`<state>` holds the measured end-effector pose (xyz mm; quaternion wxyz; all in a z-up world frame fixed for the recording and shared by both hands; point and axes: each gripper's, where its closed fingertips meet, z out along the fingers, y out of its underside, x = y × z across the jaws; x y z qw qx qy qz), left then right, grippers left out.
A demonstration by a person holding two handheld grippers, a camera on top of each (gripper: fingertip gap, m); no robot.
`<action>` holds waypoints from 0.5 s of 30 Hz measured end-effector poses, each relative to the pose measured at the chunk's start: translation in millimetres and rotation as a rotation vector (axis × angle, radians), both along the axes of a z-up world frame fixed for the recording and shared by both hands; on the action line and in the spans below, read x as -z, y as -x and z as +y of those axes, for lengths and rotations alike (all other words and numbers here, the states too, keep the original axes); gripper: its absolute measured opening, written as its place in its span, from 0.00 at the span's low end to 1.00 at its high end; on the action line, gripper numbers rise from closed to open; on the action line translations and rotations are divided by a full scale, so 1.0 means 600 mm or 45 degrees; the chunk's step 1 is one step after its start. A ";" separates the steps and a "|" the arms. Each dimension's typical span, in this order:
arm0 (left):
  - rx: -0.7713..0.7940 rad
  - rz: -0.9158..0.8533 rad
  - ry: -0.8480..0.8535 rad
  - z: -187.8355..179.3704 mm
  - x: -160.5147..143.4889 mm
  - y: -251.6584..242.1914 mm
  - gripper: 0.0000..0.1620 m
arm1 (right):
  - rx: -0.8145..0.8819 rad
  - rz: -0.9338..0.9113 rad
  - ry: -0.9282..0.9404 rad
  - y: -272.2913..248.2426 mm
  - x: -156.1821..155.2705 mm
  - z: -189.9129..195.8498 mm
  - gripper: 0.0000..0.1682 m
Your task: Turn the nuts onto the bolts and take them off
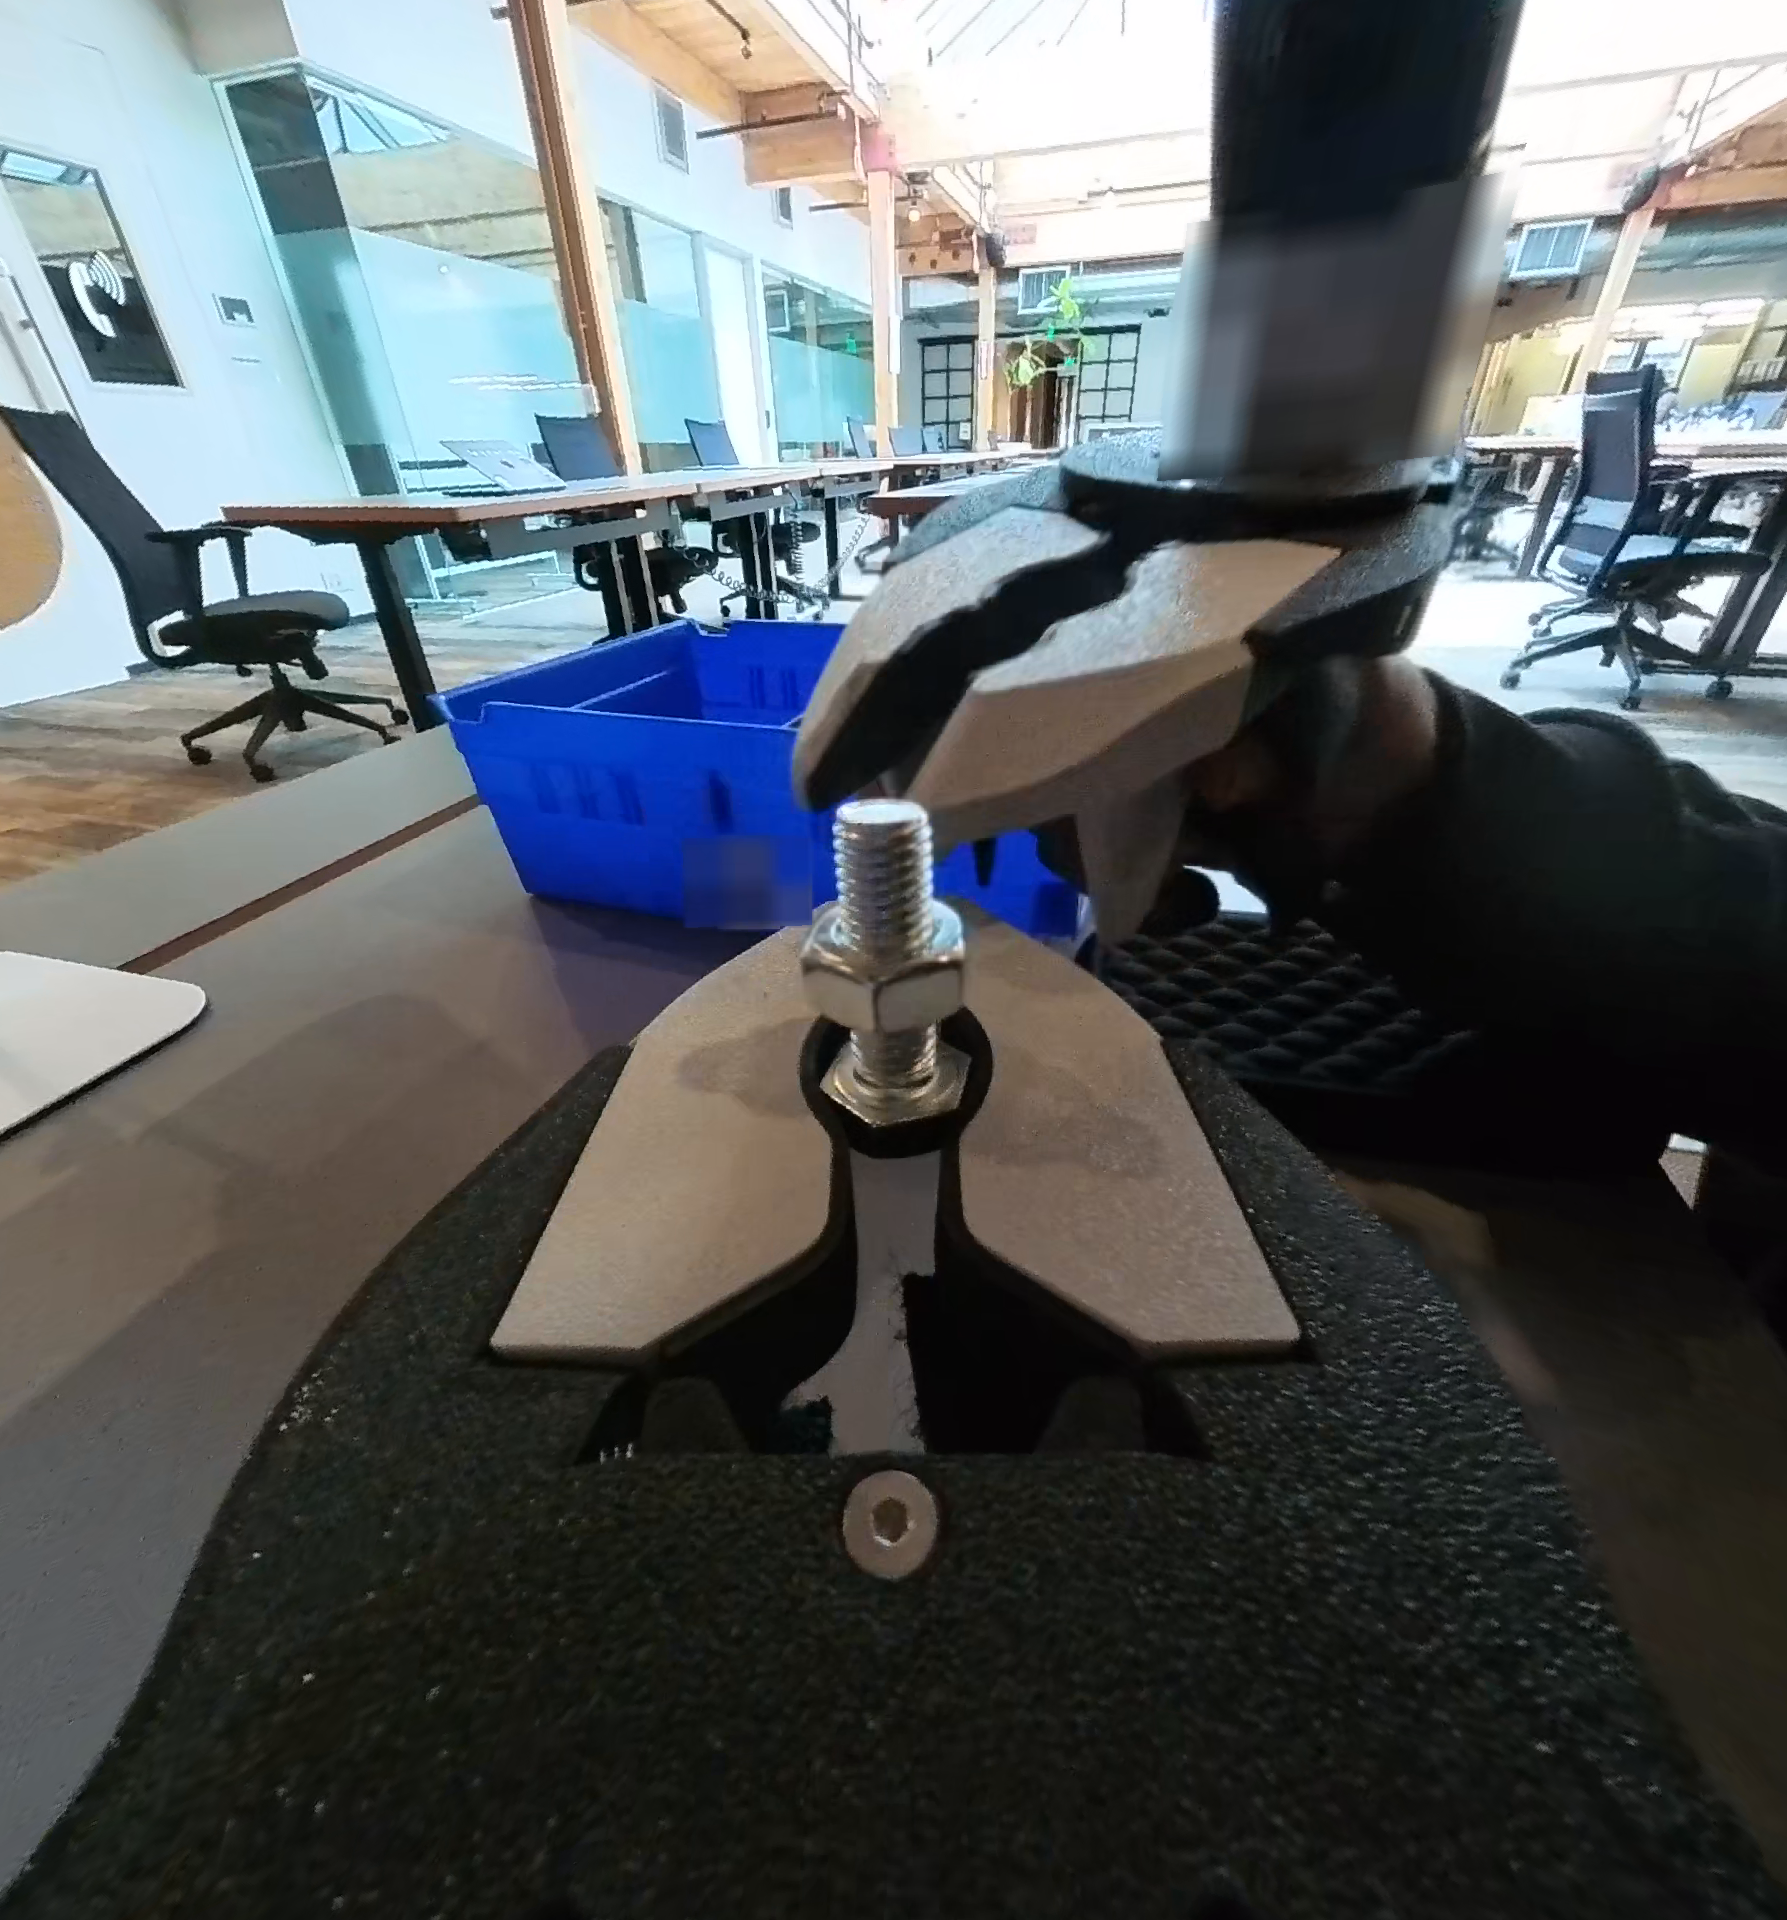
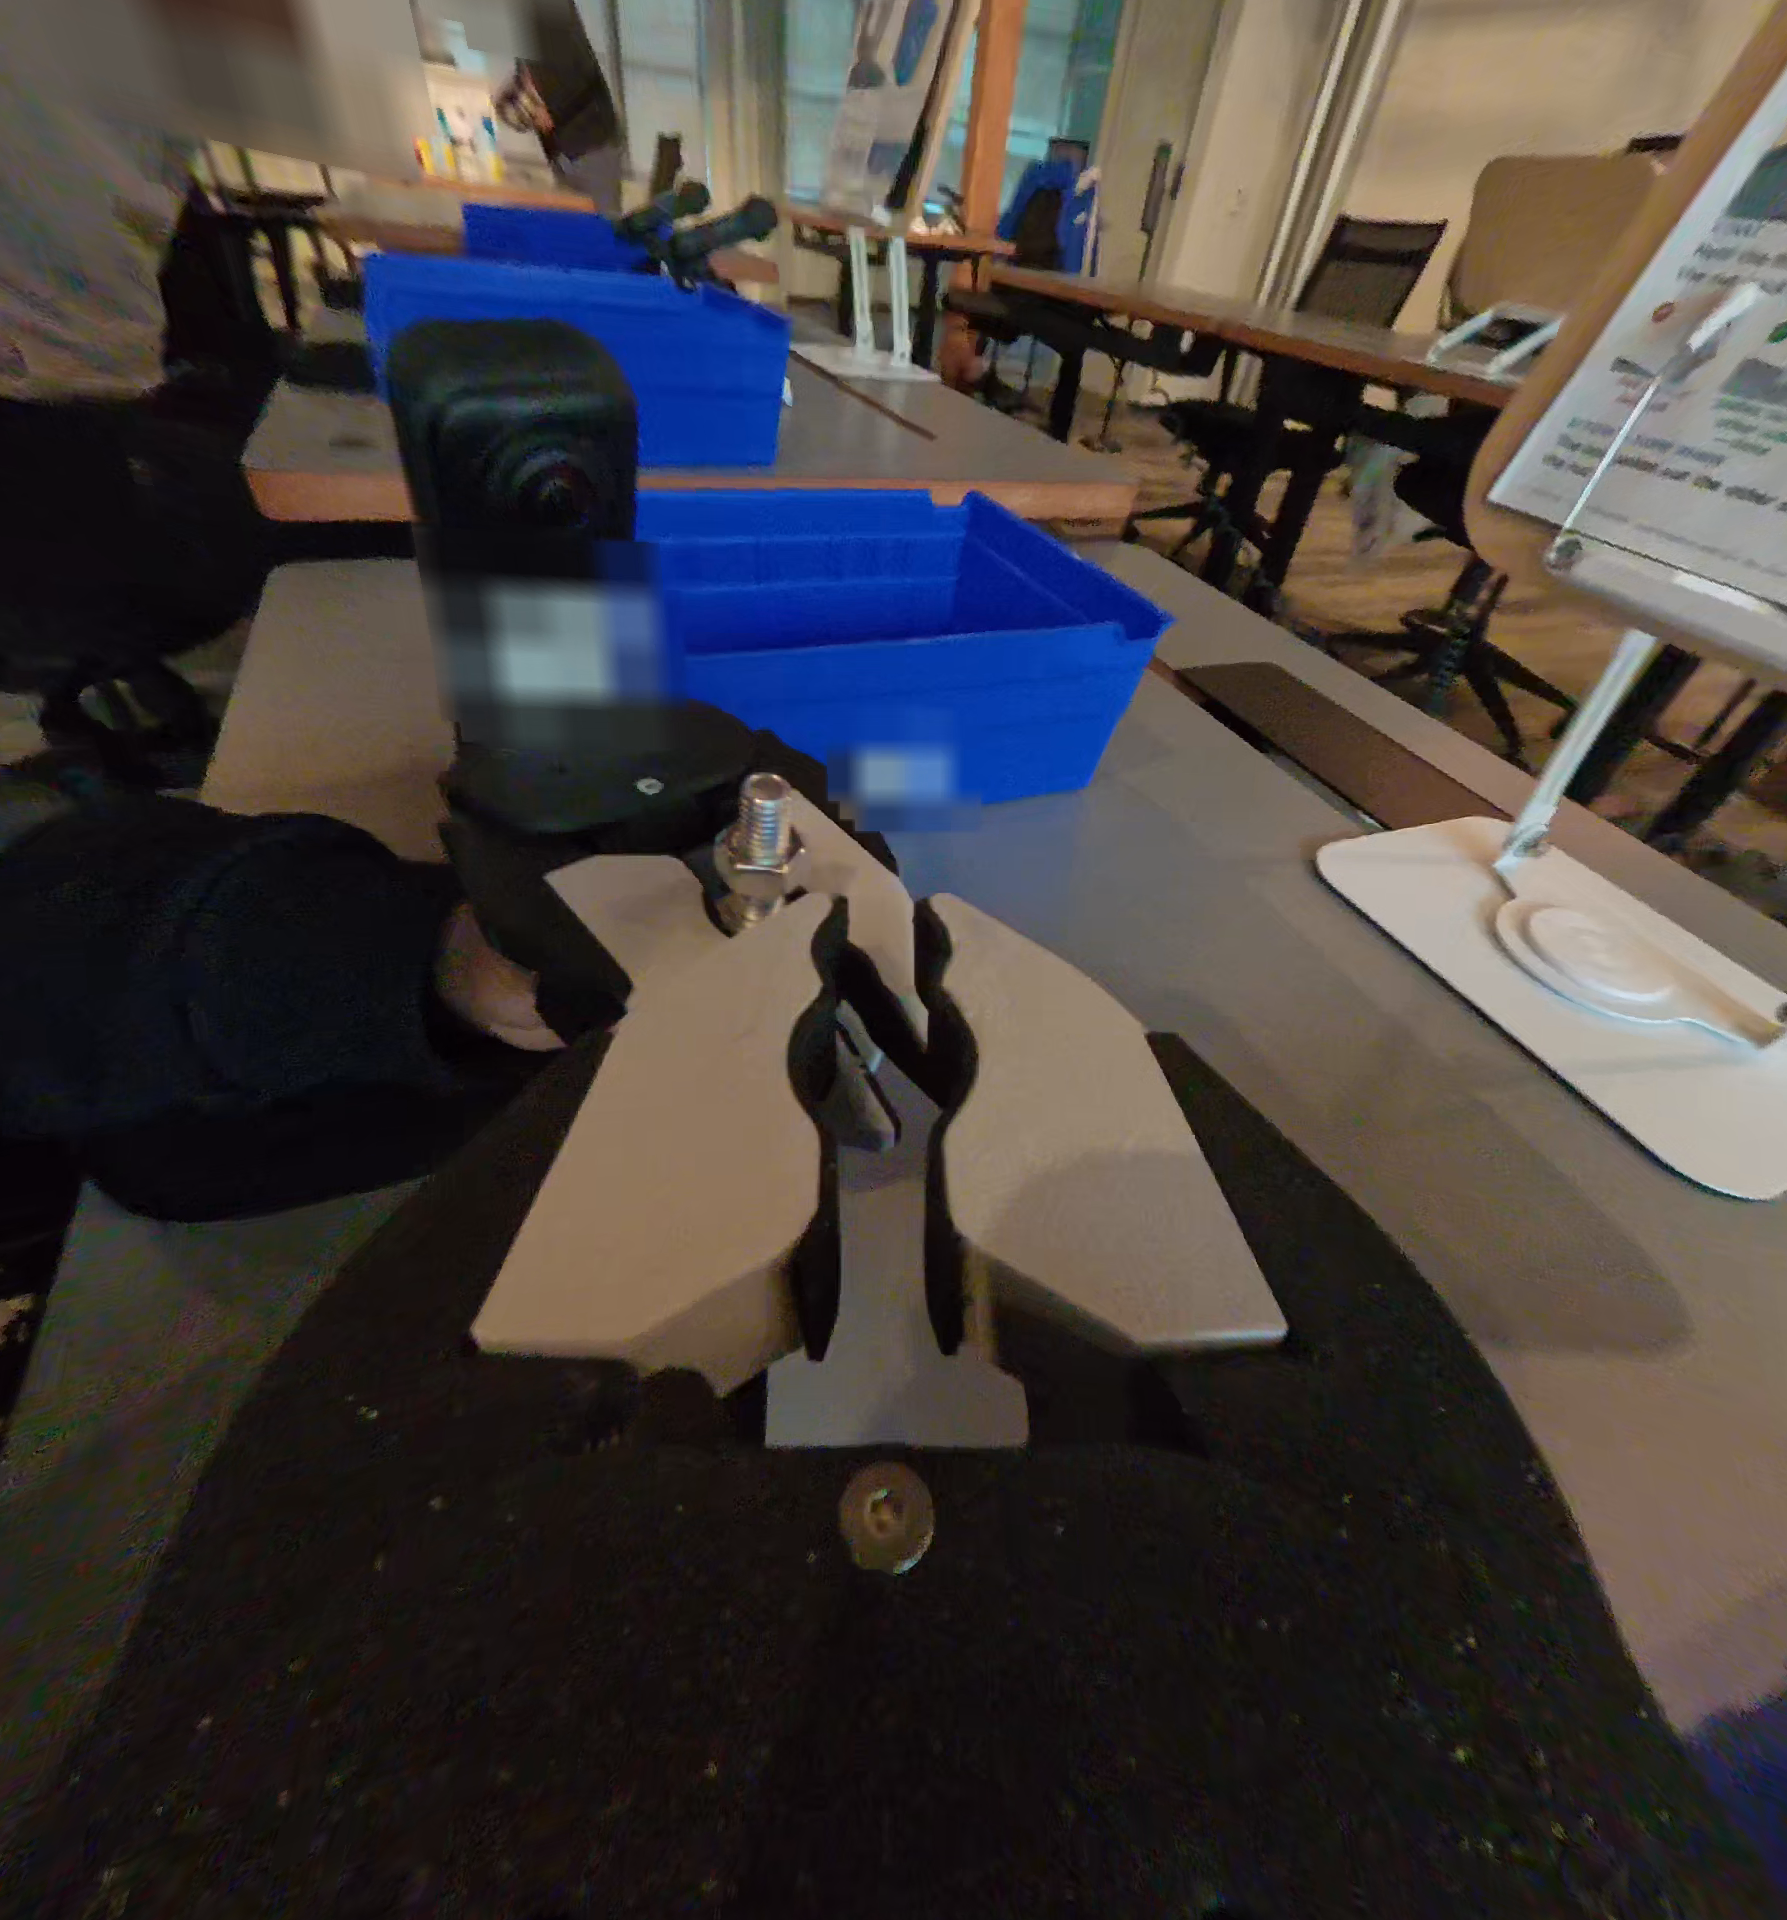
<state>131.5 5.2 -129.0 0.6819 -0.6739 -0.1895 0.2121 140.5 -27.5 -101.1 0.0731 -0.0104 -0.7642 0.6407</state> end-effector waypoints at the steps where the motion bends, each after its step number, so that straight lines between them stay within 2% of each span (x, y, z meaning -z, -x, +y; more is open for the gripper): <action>1: 0.001 -0.002 0.003 0.000 0.001 0.000 0.07 | -0.031 -0.017 0.012 -0.006 -0.003 0.000 0.06; 5: 0.008 -0.007 0.032 0.005 0.006 0.000 0.07 | -0.071 0.017 -0.033 -0.022 0.006 -0.020 0.18; 9: 0.019 0.001 0.023 0.006 0.003 -0.003 0.07 | -0.070 0.020 -0.031 -0.023 0.005 -0.025 0.20; 10: 0.017 -0.002 0.017 0.005 0.003 -0.002 0.07 | -0.064 0.019 -0.029 -0.020 0.004 -0.020 0.18; 12: 0.025 -0.002 -0.011 0.003 -0.002 -0.003 0.07 | 0.005 0.020 0.009 -0.002 -0.002 -0.004 0.01; 15: 0.025 -0.005 -0.001 0.004 0.000 -0.003 0.07 | -0.037 -0.016 0.056 -0.008 -0.011 0.000 0.03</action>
